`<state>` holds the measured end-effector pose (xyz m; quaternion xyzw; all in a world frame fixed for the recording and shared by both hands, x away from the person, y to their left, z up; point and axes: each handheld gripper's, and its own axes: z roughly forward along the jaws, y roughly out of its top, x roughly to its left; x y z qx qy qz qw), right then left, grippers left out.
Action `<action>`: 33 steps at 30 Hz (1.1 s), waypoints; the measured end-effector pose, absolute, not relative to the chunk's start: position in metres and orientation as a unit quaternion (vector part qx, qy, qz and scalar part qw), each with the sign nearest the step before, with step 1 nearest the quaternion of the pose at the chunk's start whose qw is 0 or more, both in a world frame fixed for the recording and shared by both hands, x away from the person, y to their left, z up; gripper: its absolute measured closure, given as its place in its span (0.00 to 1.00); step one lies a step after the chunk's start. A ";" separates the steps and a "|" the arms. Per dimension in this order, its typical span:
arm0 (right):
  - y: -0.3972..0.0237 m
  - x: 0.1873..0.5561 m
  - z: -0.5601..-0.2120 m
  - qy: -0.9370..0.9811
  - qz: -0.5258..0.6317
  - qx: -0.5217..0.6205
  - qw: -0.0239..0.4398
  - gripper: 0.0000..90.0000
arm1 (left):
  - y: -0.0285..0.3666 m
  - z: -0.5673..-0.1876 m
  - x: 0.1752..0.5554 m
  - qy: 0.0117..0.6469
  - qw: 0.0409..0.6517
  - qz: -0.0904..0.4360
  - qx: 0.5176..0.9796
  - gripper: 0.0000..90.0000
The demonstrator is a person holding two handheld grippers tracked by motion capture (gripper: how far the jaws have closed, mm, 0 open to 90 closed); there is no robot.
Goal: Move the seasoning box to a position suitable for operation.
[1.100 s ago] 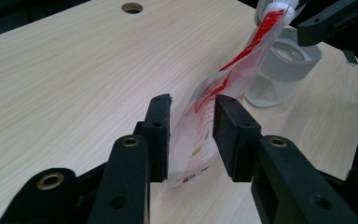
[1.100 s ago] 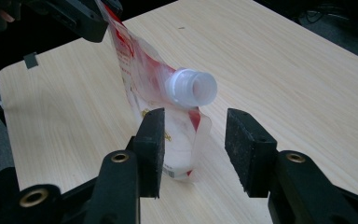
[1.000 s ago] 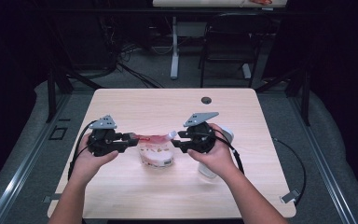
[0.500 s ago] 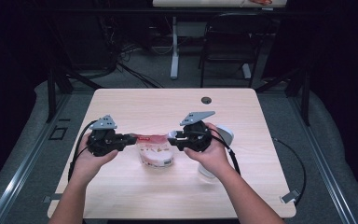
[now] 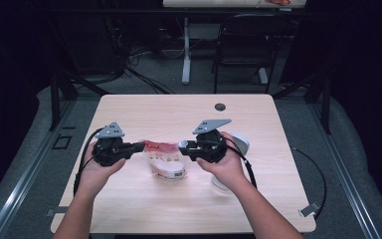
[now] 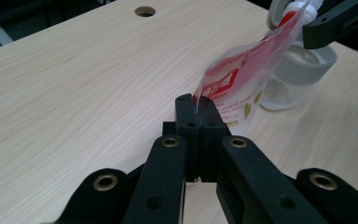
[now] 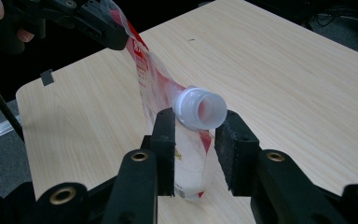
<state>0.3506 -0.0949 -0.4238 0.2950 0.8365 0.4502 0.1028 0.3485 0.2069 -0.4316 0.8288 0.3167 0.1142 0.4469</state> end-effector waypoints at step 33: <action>-0.139 0.302 -0.408 0.866 0.389 0.299 0.097 0.69 | 0.160 -0.439 0.345 0.267 0.476 0.071 0.835 0.87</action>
